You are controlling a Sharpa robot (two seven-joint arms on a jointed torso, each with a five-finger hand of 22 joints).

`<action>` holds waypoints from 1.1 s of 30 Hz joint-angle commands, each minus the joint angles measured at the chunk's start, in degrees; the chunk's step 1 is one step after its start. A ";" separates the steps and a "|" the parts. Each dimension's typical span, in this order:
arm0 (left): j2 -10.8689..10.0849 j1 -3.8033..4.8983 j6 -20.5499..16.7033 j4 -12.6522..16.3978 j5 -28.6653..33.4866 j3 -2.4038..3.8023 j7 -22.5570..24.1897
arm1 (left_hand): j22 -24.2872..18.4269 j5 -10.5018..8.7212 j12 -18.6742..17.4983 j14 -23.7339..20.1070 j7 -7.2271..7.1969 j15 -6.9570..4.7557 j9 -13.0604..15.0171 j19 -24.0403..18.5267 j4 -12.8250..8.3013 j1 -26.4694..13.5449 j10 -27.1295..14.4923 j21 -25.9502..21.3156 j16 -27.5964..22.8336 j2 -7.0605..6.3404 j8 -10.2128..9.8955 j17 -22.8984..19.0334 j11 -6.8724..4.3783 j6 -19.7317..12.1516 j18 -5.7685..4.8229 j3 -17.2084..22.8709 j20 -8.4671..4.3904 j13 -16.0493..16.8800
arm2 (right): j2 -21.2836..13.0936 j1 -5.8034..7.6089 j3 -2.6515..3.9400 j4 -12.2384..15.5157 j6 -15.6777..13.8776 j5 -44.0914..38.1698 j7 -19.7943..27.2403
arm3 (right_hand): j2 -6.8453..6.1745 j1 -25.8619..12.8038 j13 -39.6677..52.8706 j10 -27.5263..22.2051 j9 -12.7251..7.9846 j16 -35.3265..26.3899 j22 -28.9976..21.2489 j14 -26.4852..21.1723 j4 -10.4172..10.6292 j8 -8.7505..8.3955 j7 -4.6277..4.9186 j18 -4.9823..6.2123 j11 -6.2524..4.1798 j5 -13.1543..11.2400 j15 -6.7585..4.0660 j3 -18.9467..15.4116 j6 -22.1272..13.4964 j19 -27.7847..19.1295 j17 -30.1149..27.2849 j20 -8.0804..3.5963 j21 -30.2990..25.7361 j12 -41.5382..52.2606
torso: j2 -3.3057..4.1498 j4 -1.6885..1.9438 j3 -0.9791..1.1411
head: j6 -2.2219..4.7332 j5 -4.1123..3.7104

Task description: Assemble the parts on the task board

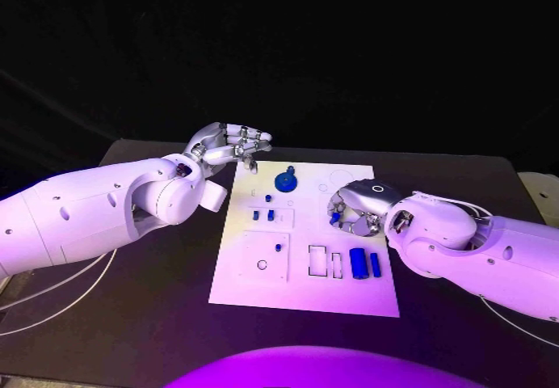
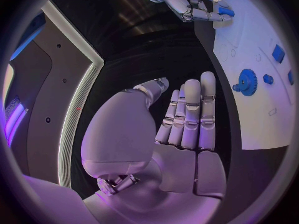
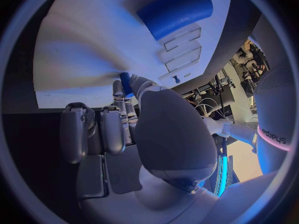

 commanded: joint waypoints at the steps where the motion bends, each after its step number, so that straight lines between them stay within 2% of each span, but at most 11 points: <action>1: 0.05 0.06 0.10 0.09 -0.16 0.04 0.23 | -0.07 0.20 0.38 -0.41 0.16 0.01 -0.07 -0.33 -0.30 0.45 -0.42 -0.30 -0.31 0.15 -0.26 -0.10 0.11 -0.45 0.85 -0.03 -0.03 0.05 | 0.05 -0.07 -0.02 -0.03 1.13 -0.85 0.24 | -0.10 0.47 -0.05 1.09 0.18 0.52 11.12 1.64 -0.27 0.57 -0.03 -0.72 -0.19 -0.40 -0.41 1.08 0.92 2.49 0.29 -0.51 0.76 -0.27 | -0.01 0.00 -0.02 | -0.01 -0.07; 4: 0.05 0.06 0.07 0.08 -0.16 0.04 0.22 | -0.07 0.20 0.38 -0.41 0.16 0.01 -0.07 -0.33 -0.30 0.45 -0.42 -0.30 -0.31 0.15 -0.26 -0.10 0.11 -0.45 0.85 -0.03 -0.03 0.05 | 0.01 -0.08 -0.02 -0.06 1.04 -1.02 0.18 | 0.06 0.83 0.01 2.17 0.44 0.64 11.42 1.80 -0.96 1.00 -0.27 -0.86 -0.46 -0.98 -0.63 2.46 1.83 2.73 0.44 -0.79 1.50 -0.47 | -0.01 0.01 0.00 | -0.08 -0.12; 5: 0.05 0.06 0.04 0.07 -0.16 0.04 0.22 | -0.07 0.20 0.38 -0.41 0.16 0.01 -0.07 -0.33 -0.30 0.45 -0.42 -0.30 -0.31 0.15 -0.26 -0.10 0.11 -0.45 0.85 -0.03 -0.03 0.05 | -0.02 -0.09 -0.02 -0.05 0.84 -1.08 0.20 | 0.37 1.02 -0.01 2.90 0.61 0.74 11.60 1.93 -1.61 1.17 -0.42 -0.93 -0.63 -4.63 -0.83 4.31 2.26 2.86 0.60 -0.99 1.87 -1.00 | -0.02 0.00 0.00 | -0.07 -0.14; 12: 0.08 0.06 -0.04 0.03 -0.16 0.04 0.22 | -0.07 0.20 0.38 -0.41 0.16 0.01 -0.07 -0.33 -0.30 0.45 -0.42 -0.30 -0.31 0.15 -0.26 -0.10 0.11 -0.45 0.85 -0.03 -0.03 0.05 | -0.27 -0.22 -0.02 0.61 -3.12 -0.84 0.99 | 0.55 0.38 0.52 5.56 1.58 1.18 12.44 2.29 -3.29 2.48 -1.19 -1.38 -1.43 -4.67 -1.57 7.15 4.24 3.61 1.37 -1.39 4.19 -1.37 | 0.02 0.01 0.03 | -0.03 -0.18; 18: 0.12 0.06 -0.05 -0.06 -0.16 0.04 0.19 | -0.08 0.21 0.40 -0.43 0.18 0.02 -0.09 -0.33 -0.31 0.47 -0.50 -0.31 -0.30 0.19 -0.29 -0.11 0.13 -0.51 0.85 -0.02 -0.02 0.06 | -1.11 -0.27 0.11 1.80 -5.55 -0.52 0.98 | 0.63 0.18 0.62 5.90 1.82 1.17 12.50 2.30 -3.68 2.68 -1.26 -1.40 -1.55 -4.54 -1.65 7.62 4.39 3.65 1.36 -1.49 4.31 -1.57 | -0.01 0.04 0.05 | -0.04 -0.15; 24: 0.22 0.06 -0.02 -0.22 -0.16 0.04 0.17 | -0.08 0.21 0.40 -0.43 0.18 0.02 -0.09 -0.33 -0.31 0.47 -0.50 -0.31 -0.30 0.19 -0.29 -0.11 0.13 -0.51 0.85 -0.02 -0.02 0.06 | -3.28 0.14 0.71 5.24 -6.45 0.71 0.60 | 0.58 0.07 0.66 5.99 1.92 1.15 12.50 2.29 -3.91 2.75 -1.26 -1.40 -1.57 -4.46 -1.67 7.83 4.39 3.64 1.33 -1.53 4.27 -1.72 | -0.08 0.00 -0.03 | -0.11 0.00; 28: 0.33 0.06 0.05 -0.31 -0.16 0.03 0.14 | -0.09 0.22 0.45 -0.44 0.19 0.03 -0.09 -0.33 -0.34 0.51 -0.57 -0.32 -0.28 0.24 -0.30 -0.11 0.15 -0.55 0.85 0.00 -0.01 0.07 | -4.71 0.48 1.15 9.11 -7.21 1.30 0.40 | 0.41 -0.13 0.71 6.10 2.04 1.17 12.57 2.31 -4.15 2.83 -1.25 -1.44 -1.57 -4.42 -1.69 7.99 4.40 3.70 1.38 -1.56 4.46 -1.88 | -0.07 -0.05 -0.02 | -0.12 0.12; 33: 0.64 0.05 0.24 -0.57 -0.16 0.03 0.16 | -0.09 0.22 0.47 -0.45 0.20 0.04 -0.09 -0.33 -0.35 0.54 -0.59 -0.33 -0.27 0.27 -0.30 -0.11 0.15 -0.55 0.85 0.02 -0.01 0.07 | -3.40 0.34 1.39 12.85 -7.92 2.35 0.67 | 0.24 -0.31 0.77 6.23 2.19 1.05 12.58 2.26 -4.51 2.91 -1.23 -1.44 -1.58 -4.22 -1.71 8.27 4.39 3.70 1.19 -1.60 4.46 -2.10 | -0.09 -0.09 0.01 | -0.14 0.41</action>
